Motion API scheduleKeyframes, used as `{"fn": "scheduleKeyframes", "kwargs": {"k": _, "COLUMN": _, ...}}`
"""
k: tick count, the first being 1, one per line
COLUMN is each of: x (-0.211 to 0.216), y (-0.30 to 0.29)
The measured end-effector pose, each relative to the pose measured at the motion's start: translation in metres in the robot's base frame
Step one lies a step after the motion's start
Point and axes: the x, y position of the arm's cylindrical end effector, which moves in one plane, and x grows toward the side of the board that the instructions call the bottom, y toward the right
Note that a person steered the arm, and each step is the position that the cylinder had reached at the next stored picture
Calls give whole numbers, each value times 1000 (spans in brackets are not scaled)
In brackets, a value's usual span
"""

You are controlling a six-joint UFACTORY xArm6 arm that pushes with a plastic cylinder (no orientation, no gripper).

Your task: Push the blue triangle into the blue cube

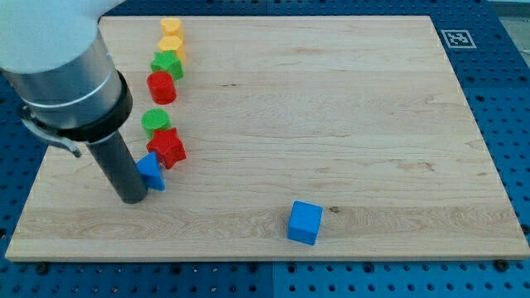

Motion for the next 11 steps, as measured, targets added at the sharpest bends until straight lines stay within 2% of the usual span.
{"fn": "scheduleKeyframes", "kwargs": {"k": 1, "x": -24, "y": -11}}
{"fn": "scheduleKeyframes", "kwargs": {"k": 2, "x": -21, "y": -7}}
{"fn": "scheduleKeyframes", "kwargs": {"k": 4, "x": -54, "y": -6}}
{"fn": "scheduleKeyframes", "kwargs": {"k": 6, "x": -39, "y": -2}}
{"fn": "scheduleKeyframes", "kwargs": {"k": 11, "x": -39, "y": 152}}
